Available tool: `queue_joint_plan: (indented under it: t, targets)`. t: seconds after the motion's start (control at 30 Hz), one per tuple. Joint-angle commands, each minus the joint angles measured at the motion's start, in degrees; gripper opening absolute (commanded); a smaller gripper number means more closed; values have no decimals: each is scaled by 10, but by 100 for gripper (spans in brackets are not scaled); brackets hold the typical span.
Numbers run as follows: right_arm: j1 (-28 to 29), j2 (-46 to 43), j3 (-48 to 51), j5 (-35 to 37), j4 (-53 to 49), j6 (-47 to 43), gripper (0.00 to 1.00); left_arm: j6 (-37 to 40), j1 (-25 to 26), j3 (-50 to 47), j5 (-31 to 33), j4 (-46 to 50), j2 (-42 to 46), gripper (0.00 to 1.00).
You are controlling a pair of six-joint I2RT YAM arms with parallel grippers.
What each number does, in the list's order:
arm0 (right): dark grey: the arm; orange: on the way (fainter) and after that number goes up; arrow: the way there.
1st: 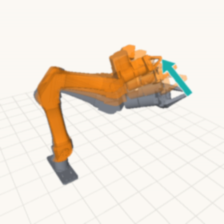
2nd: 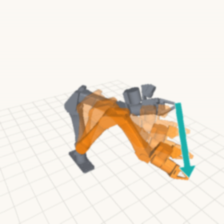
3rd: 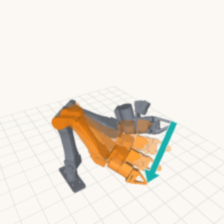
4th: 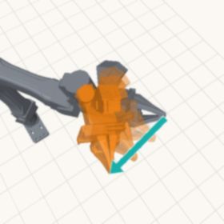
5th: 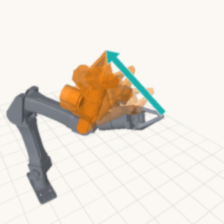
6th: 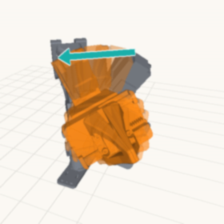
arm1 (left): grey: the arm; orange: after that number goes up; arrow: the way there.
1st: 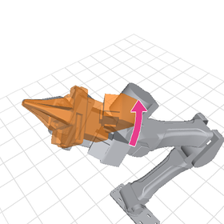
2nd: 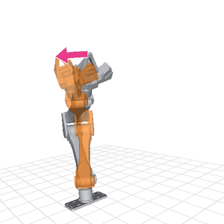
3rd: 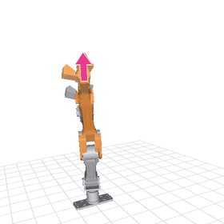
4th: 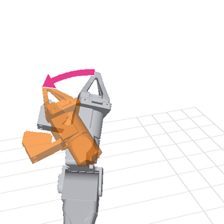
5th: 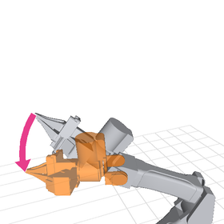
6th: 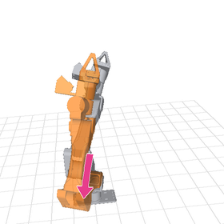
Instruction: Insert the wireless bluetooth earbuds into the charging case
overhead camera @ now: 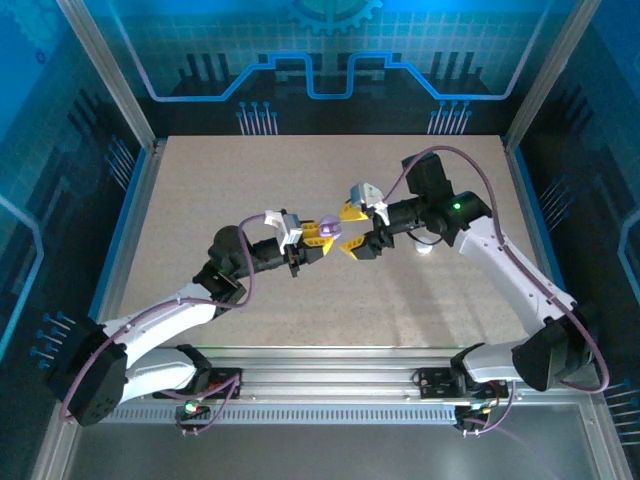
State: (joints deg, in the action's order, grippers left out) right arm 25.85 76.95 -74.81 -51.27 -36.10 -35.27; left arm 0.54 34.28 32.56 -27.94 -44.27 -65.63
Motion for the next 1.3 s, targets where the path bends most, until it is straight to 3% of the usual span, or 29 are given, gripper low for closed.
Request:
queue_joint_plan:
  t: [0.0,0.57,1.0,1.27]
  targets:
    - [2,-23,0,-30,-8,-13,66,13,2,17,-2,-13,-2,17]
    - [3,-32,18,31,55,-35,46,7,5,13,-22,-30,1,17]
    - [16,14,-25,1,12,-74,44,15,6,8,-25,-23,11,17]
    - [20,45,-59,-16,-32,-106,31,21,6,4,-25,-16,16,17]
